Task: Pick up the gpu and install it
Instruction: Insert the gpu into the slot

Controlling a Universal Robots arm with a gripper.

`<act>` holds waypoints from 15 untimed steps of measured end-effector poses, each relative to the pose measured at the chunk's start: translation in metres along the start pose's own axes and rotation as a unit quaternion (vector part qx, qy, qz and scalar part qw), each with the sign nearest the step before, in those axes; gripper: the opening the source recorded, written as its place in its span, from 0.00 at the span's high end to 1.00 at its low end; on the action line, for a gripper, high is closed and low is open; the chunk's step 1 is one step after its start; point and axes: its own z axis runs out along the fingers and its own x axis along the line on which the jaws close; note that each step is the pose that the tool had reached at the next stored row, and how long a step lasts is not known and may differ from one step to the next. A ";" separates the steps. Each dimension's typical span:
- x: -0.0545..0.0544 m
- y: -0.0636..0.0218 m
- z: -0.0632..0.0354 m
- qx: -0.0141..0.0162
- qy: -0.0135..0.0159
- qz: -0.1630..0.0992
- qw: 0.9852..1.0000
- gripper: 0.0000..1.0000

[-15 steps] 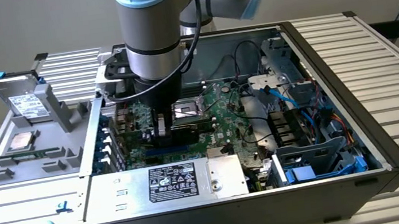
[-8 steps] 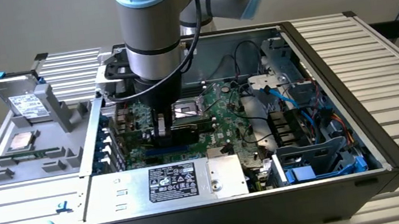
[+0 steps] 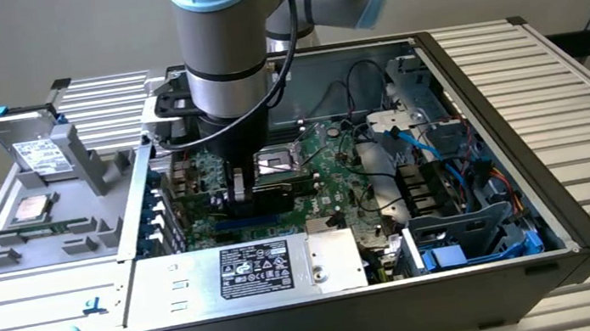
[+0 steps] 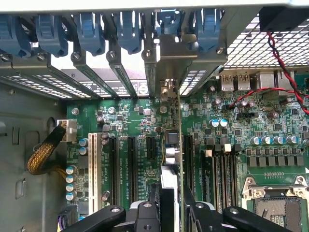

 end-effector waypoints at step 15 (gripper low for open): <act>0.000 0.0004 0.0002 0.000 0.002 -0.010 1.000 0.72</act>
